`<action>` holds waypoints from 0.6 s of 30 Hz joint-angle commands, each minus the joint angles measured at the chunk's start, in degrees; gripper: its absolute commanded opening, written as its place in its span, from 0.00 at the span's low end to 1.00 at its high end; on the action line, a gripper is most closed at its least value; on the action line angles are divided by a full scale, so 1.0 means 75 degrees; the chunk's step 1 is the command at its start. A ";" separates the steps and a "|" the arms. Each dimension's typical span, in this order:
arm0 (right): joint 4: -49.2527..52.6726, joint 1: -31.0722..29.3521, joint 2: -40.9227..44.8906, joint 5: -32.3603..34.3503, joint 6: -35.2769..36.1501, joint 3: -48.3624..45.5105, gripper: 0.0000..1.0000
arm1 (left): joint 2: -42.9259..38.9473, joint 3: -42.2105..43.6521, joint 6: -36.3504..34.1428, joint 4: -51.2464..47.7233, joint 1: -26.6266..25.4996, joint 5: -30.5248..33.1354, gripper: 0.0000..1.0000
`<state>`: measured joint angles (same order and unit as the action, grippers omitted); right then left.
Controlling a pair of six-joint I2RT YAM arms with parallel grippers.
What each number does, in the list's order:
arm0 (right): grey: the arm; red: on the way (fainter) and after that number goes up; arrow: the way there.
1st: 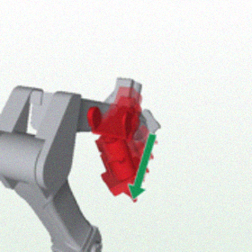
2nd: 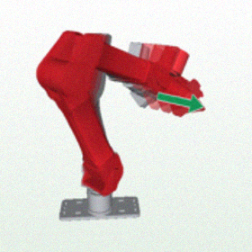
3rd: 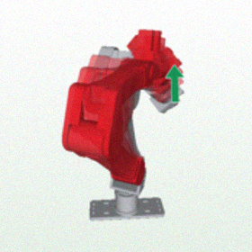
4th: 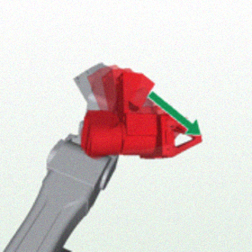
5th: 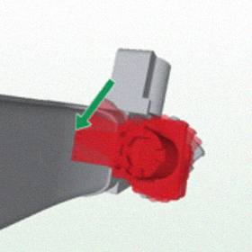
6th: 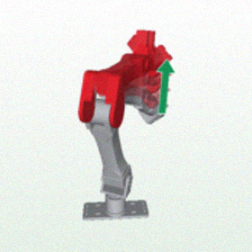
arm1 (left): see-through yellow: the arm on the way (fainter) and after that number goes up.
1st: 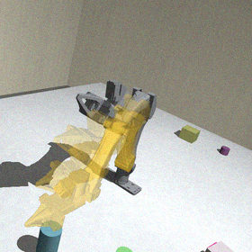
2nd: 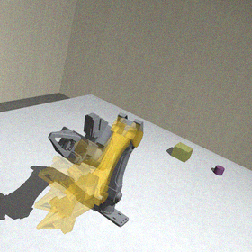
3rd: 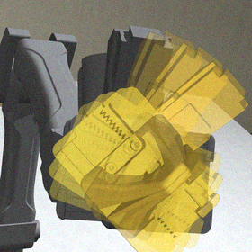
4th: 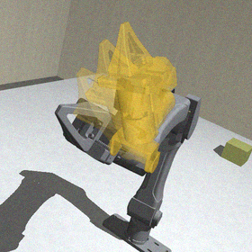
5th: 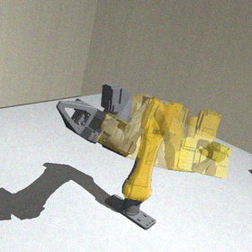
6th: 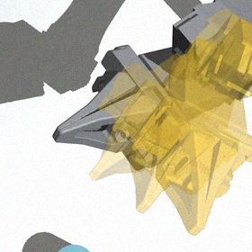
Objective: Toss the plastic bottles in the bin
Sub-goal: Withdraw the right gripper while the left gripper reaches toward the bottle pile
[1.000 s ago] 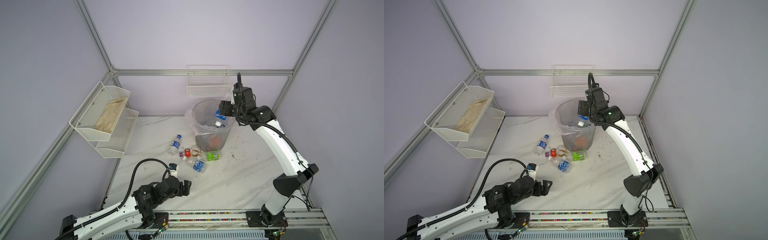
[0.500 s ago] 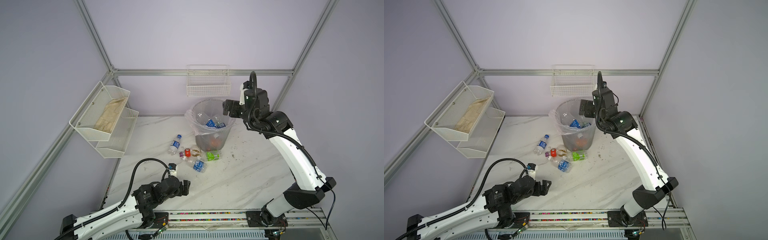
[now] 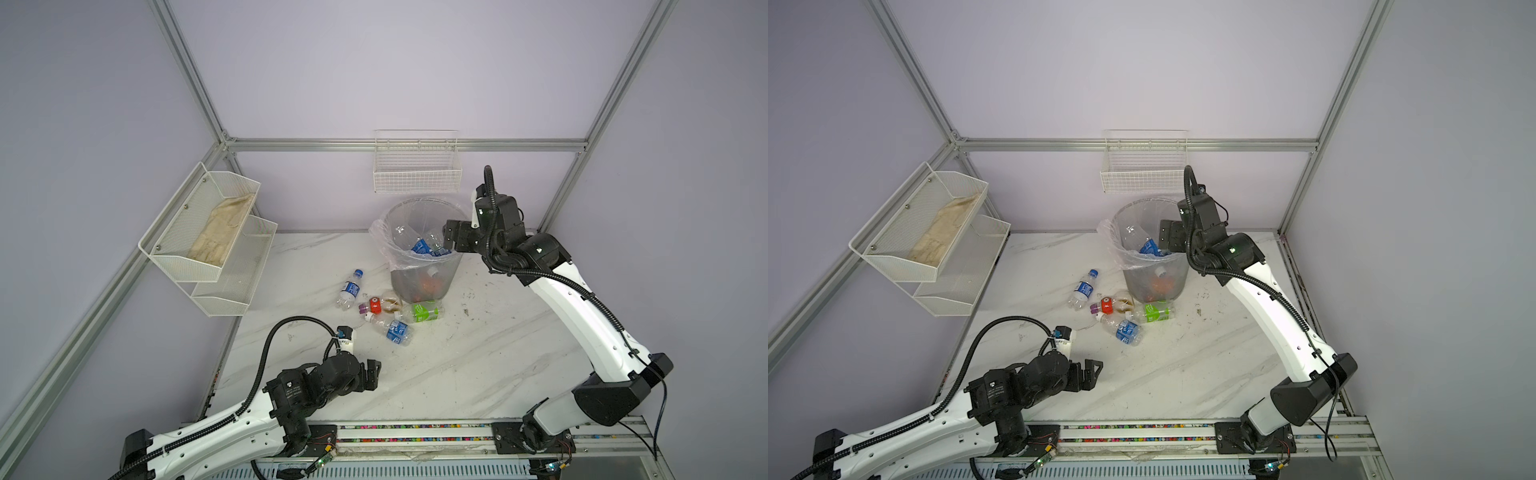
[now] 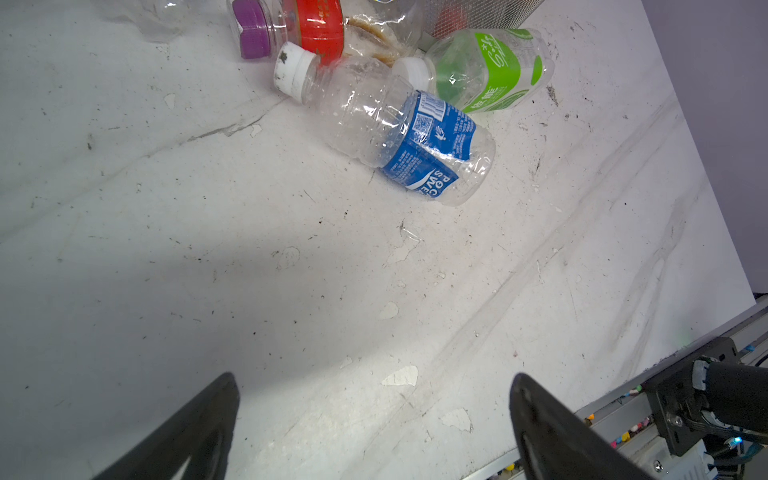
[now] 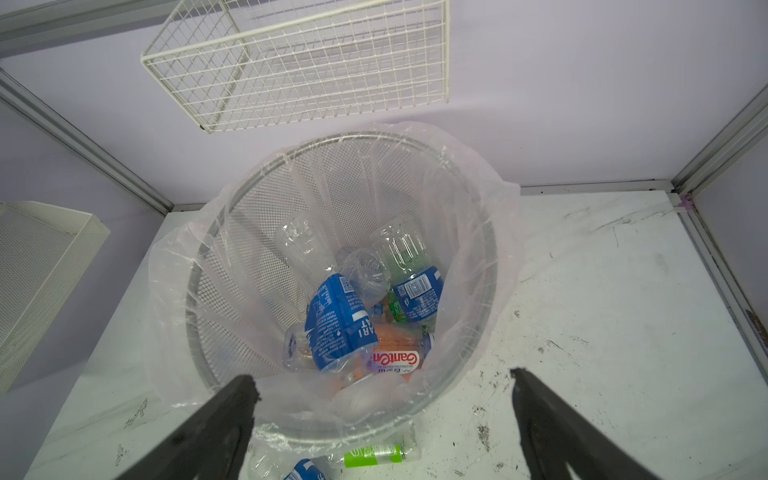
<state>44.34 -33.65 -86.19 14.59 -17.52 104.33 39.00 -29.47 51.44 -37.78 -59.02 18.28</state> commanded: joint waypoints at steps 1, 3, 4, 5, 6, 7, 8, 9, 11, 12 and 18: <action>-0.0221 -0.0005 0.0398 0.0120 -0.0025 -0.0248 0.97 | 0.0143 -0.0813 -0.0049 0.0213 -0.0037 0.0091 1.00; -0.0227 -0.0002 0.0516 0.0188 -0.0034 -0.0419 0.97 | 0.0224 -0.0839 -0.0038 0.0262 -0.0038 0.0064 1.00; -0.0219 -0.0005 0.0596 0.0217 -0.0041 -0.0518 0.97 | 0.0262 -0.0851 -0.0027 0.0268 -0.0034 0.0049 1.00; -0.0231 -0.0002 0.0666 0.0254 -0.0039 -0.0613 0.98 | 0.0292 -0.0863 -0.0016 0.0279 -0.0033 0.0057 1.00; -0.0239 -0.0002 0.0742 0.0306 -0.0040 -0.0719 0.98 | 0.0323 -0.0863 -0.0004 0.0296 -0.0033 0.0064 1.00; -0.0245 -0.0006 0.0816 0.0363 -0.0060 -0.0836 0.97 | 0.0334 -0.0863 0.0007 0.0312 -0.0035 0.0063 1.00; -0.0251 -0.0002 0.0897 0.0417 -0.0075 -0.0933 0.98 | 0.0360 -0.0870 0.0017 0.0336 -0.0037 0.0080 1.00; -0.0244 -0.0005 0.0953 0.0459 -0.0077 -0.1019 0.98 | 0.0376 -0.0872 0.0020 0.0359 -0.0032 0.0075 1.00; -0.0266 -0.0003 0.1180 0.0565 -0.0079 -0.1204 0.97 | 0.0416 -0.0875 0.0032 0.0431 -0.0038 0.0069 1.00; -0.0279 -0.0005 0.1262 0.0605 -0.0094 -0.1280 0.98 | 0.0435 -0.0881 0.0038 0.0469 -0.0039 0.0057 1.00; -0.0406 -0.0002 0.1712 0.0545 -0.0204 -0.1578 0.97 | 0.0562 -0.0887 0.0184 0.0796 -0.0040 0.0152 1.00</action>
<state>42.94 -33.65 -75.83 17.82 -17.96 93.14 43.18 -30.44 51.72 -34.89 -59.02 18.31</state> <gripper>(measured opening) 0.974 0.998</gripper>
